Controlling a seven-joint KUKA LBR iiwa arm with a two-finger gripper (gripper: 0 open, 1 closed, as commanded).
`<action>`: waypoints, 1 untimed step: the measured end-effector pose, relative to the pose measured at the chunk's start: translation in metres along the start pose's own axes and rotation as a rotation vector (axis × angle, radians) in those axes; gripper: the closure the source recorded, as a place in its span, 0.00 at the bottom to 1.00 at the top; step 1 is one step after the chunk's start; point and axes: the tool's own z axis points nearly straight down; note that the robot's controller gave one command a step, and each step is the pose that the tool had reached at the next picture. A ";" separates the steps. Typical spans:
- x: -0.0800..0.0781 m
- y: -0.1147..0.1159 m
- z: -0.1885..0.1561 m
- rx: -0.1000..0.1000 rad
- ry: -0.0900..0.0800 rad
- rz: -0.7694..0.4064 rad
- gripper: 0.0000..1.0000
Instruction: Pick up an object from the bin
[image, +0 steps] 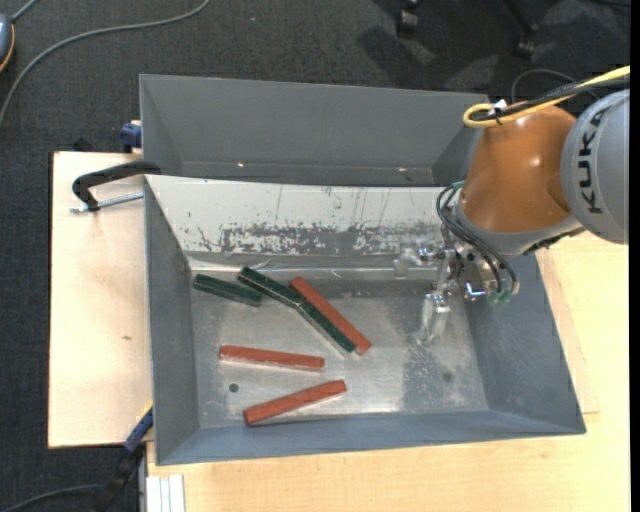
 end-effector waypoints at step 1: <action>-0.018 0.074 0.072 -0.002 0.006 -0.062 0.00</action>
Offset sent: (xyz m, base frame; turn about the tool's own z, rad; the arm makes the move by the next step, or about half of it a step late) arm 0.0117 0.0696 -0.0691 -0.0538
